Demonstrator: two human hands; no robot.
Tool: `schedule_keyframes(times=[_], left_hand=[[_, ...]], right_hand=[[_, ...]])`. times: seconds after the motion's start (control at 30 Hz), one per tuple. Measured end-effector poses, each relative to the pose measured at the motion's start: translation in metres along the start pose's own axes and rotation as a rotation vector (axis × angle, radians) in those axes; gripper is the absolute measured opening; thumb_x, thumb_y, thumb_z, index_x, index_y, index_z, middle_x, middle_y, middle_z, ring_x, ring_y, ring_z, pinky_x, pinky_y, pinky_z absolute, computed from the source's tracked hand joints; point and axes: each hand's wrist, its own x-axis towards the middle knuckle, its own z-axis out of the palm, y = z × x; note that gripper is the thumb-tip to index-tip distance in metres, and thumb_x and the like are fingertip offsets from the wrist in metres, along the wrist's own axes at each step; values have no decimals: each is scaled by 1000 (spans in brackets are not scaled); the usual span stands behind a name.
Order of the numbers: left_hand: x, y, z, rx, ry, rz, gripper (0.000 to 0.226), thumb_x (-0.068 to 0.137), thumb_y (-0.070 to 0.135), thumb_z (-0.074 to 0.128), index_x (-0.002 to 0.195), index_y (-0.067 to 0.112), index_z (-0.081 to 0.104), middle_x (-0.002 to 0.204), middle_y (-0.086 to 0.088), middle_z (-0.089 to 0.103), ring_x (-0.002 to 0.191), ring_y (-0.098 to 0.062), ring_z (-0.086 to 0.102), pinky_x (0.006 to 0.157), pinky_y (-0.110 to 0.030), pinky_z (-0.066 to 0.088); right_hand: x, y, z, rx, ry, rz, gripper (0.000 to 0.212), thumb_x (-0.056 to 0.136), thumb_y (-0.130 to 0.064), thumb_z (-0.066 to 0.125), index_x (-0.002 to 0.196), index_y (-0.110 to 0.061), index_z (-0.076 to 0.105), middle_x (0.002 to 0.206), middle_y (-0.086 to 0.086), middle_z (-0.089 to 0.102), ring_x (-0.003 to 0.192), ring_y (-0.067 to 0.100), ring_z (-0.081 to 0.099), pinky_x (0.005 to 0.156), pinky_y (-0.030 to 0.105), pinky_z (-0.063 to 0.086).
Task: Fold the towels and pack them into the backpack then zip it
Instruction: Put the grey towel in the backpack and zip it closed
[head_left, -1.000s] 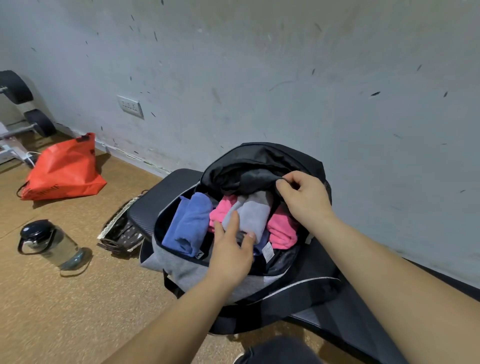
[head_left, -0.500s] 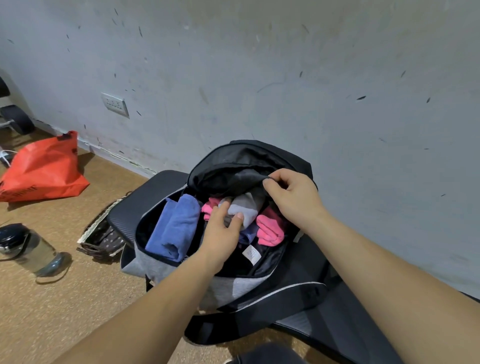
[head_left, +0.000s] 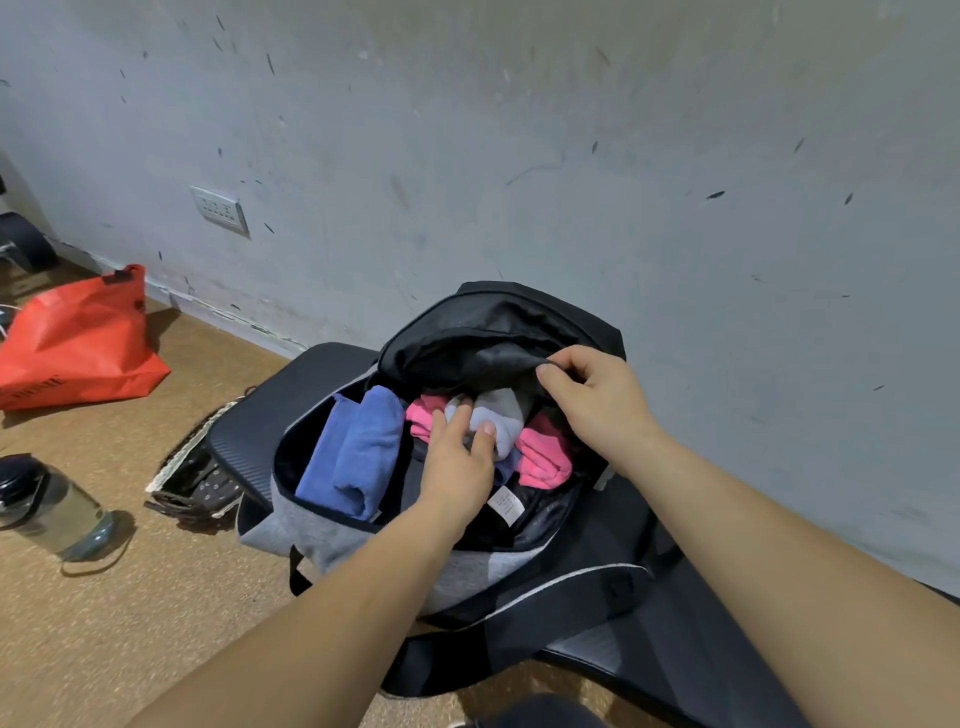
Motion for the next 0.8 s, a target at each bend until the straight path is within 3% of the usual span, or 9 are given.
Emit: schedule_keyframes(times=[0.03,0.13,0.23,0.3,0.37,0.47,0.63,0.73,0.8], left_hand=[[-5,4,-5,12,-14,25,41,104,36,56,143,25,53,153,2,45,126,-15,53,103,-31,44],[-23,5,-27,86,-48,88,54,99,35,64,151,26,51,146,10,51,131,-10,54,112,-31,44],[-40,4,-72,316,114,164,45,100,22,66,144,16,59,141,5,54,128,-14,55,102,-25,42],[-40,-2,-110,545,214,144,44,100,25,64,144,17,59,159,-5,44,142,-27,44,109,-40,42],[-33,-13,-135,674,173,28,47,101,33,61,143,14,55,156,-12,45,137,-38,47,104,-48,45],[-22,-21,-142,648,-17,-76,57,101,44,59,149,16,46,144,-15,55,121,-36,59,98,-47,52],[-10,-29,-137,1063,-69,-47,64,97,71,35,152,37,38,148,-5,54,133,-36,46,102,-46,45],[-14,-37,-136,958,-119,-99,70,99,71,29,162,40,25,161,-1,42,141,-36,41,107,-47,45],[-27,-36,-131,913,-131,-93,70,100,69,33,162,39,27,161,0,42,142,-35,41,110,-45,43]], right_hand=[[0,0,-1,-8,-2,7,15,95,-28,66,81,-27,71,73,-14,67,64,-1,56,66,20,43],[-4,-3,1,-53,-12,13,13,96,-27,64,84,-24,71,80,-6,72,68,5,58,68,24,47],[-8,-7,8,-141,3,23,12,97,-29,61,88,-24,68,81,-5,71,72,11,61,73,30,50],[-11,-13,13,-241,2,37,9,98,-31,57,100,-27,65,91,-7,71,86,18,65,81,37,53],[-14,-22,22,-350,-6,2,26,97,-25,55,123,-26,62,118,-1,68,109,24,63,91,41,52],[-17,-32,38,-534,-14,-188,51,90,-17,59,140,-23,56,141,4,57,131,30,51,105,48,46],[-3,-28,65,-892,-7,-426,57,78,-29,83,130,-17,66,140,18,55,134,40,49,111,63,38],[10,-17,64,-1028,-23,-365,47,78,-33,85,121,-20,69,140,17,54,133,39,49,113,63,35],[13,-12,60,-1071,1,-359,33,73,-22,86,103,-20,75,134,16,58,125,38,54,110,62,40]])
